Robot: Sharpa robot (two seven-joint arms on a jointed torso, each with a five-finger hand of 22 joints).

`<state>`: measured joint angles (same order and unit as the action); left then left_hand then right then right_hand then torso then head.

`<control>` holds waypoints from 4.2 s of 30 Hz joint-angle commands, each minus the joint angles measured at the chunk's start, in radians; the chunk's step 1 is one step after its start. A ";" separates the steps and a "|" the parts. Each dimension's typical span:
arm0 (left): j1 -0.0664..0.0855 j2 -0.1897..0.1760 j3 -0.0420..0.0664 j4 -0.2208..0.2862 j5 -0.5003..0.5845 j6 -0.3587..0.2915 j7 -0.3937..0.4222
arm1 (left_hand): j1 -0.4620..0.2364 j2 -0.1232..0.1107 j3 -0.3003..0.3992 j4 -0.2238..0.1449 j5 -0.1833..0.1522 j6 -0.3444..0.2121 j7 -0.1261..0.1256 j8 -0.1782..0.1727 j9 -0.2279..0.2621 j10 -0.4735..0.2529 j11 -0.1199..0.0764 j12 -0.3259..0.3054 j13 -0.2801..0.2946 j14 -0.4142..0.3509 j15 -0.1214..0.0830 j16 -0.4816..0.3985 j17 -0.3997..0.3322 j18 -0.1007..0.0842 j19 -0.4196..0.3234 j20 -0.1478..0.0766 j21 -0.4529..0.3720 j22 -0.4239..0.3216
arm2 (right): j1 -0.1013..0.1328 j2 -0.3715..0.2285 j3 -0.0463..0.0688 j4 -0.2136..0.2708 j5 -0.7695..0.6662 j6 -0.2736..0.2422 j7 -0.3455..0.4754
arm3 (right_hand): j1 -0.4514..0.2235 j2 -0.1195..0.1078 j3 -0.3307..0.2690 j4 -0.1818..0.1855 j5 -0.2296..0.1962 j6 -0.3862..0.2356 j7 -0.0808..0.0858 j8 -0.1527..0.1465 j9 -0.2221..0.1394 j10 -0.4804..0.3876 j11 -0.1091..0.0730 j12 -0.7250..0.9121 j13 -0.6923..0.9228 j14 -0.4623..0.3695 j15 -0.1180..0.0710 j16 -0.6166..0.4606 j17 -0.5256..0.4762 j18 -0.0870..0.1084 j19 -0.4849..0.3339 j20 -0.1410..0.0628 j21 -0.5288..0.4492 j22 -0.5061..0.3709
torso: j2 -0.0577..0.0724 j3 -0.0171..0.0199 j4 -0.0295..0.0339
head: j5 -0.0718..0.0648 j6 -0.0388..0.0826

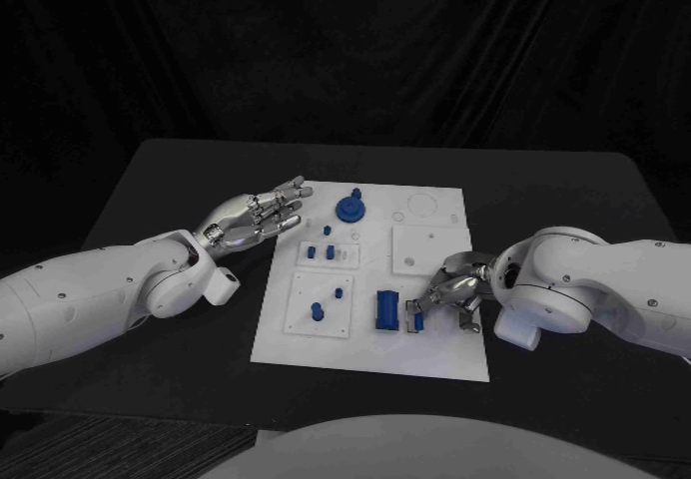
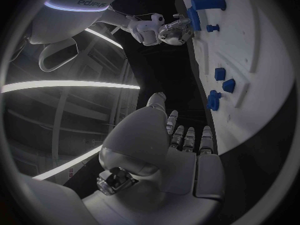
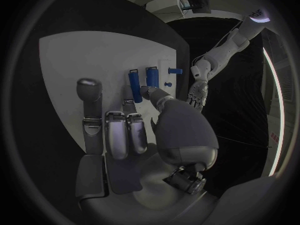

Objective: Assemble the parts on the task board

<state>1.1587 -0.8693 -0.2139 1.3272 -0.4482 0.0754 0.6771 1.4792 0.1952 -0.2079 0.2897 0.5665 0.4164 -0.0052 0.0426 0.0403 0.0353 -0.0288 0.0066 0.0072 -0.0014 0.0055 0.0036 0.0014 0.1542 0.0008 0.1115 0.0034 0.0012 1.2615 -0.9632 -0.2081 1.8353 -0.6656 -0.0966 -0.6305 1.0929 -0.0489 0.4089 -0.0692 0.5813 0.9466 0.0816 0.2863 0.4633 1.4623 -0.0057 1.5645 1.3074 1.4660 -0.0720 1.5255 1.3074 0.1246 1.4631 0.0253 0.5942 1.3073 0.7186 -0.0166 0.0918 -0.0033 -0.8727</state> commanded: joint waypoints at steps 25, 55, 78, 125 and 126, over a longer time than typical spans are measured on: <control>-0.002 0.003 0.001 -0.001 -0.001 0.021 0.089 | 0.002 0.000 -0.002 0.001 -0.003 0.001 0.011 -0.002 0.001 -0.003 0.010 0.001 0.001 0.001 0.016 -0.004 -0.001 0.021 -0.001 0.018 -0.003 -0.001 | -0.016 0.014 0.000 -0.016 -0.026 0.027 -0.015 | -0.094 0.013 -0.046 0.074 -0.242 -0.031 -0.002 0.012 0.006 0.109 0.006 0.006 0.263 0.075 0.003 -0.017 0.104 0.017 0.010 0.010 -0.060 0.059 | 0.000 0.0013 -0.0006 | 0.002 0.000; -0.003 -0.001 0.001 -0.005 -0.001 0.030 0.078 | 0.012 0.002 0.001 -0.001 0.003 0.026 0.023 0.002 0.004 -0.003 0.015 0.001 0.001 0.001 0.029 -0.004 -0.001 0.022 -0.001 0.030 -0.003 -0.001 | 0.075 -0.132 0.000 0.076 0.043 0.005 0.142 | -0.428 0.072 -0.430 0.363 -0.524 0.042 -0.023 0.033 0.001 0.109 -0.012 0.006 0.263 0.075 -0.010 -0.016 0.104 0.017 0.016 0.000 -0.058 0.057 | -0.001 0.0017 -0.0011 | 0.005 0.000; -0.006 -0.019 0.000 0.030 -0.001 -0.064 0.116 | -0.142 0.018 -0.079 0.003 -0.227 -0.037 -0.023 -0.006 -0.002 -0.014 -0.037 -0.001 -0.002 0.001 -0.032 -0.004 -0.001 0.020 -0.001 -0.033 -0.003 -0.001 | 0.054 -0.101 0.000 -0.082 0.413 -0.178 1.045 | -0.266 -0.006 -0.540 0.372 -0.528 -0.619 -0.183 -0.241 -0.331 -1.321 0.091 -1.522 -1.094 -1.401 0.205 -1.505 -1.279 -0.059 -1.454 0.262 -0.589 -1.262 | -0.007 0.0039 -0.0006 | -0.005 0.000; -0.104 0.085 0.205 0.235 0.430 -0.815 -0.151 | -1.227 -0.195 0.208 -0.290 -0.566 -0.343 0.005 -0.043 -0.040 -0.035 0.029 -0.007 -0.007 0.001 -0.005 -0.004 -0.001 -0.154 -0.001 -0.111 -0.003 -0.001 | -0.211 0.183 0.208 -0.265 0.666 -0.673 1.151 | -1.093 0.049 -0.409 0.069 -0.581 -0.947 -0.082 -0.286 -0.463 -1.462 0.006 -1.564 -1.307 -1.466 0.072 -1.525 -1.307 -0.125 -1.463 -0.025 -0.594 -1.307 | -0.174 0.0166 -0.0918 | 0.003 0.273; -0.106 0.086 0.208 0.238 0.436 -0.825 -0.153 | -1.237 -0.195 0.208 -0.290 -0.566 -0.346 0.005 -0.043 -0.040 -0.035 0.029 -0.007 -0.007 0.001 -0.005 -0.004 -0.001 -0.154 -0.001 -0.111 -0.003 -0.001 | -0.211 0.183 0.208 -0.265 0.666 -0.673 1.151 | -1.093 0.049 -0.409 0.069 -0.581 -0.947 -0.082 -0.286 -0.463 -1.462 0.006 -1.564 -1.307 -1.466 0.072 -1.525 -1.307 -0.125 -1.463 -0.025 -0.594 -1.307 | -0.174 0.0166 -0.0918 | 0.003 0.273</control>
<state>1.0562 -0.7858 -0.0081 1.5583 -0.0919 -0.6244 0.5489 0.3305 0.0105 -0.0527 0.0301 0.0239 0.0974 0.0012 0.0048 0.0014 0.0019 -0.0085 0.0066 0.0014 -0.0032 -0.0069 0.0036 0.0016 0.0288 -0.0030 0.0073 0.0034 0.0013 1.0521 -0.7799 -0.0010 1.5698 -0.0279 -0.7159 0.5114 0.0062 -0.0012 -0.0010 0.0039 0.0035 0.0037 -0.0003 0.0035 0.0010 0.0029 -0.0004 0.0037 0.0010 -0.0005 0.0045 0.0036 0.0011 0.0072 0.0003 0.0052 0.0037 0.0013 0.5505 -0.0003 0.0040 0.0003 -0.6023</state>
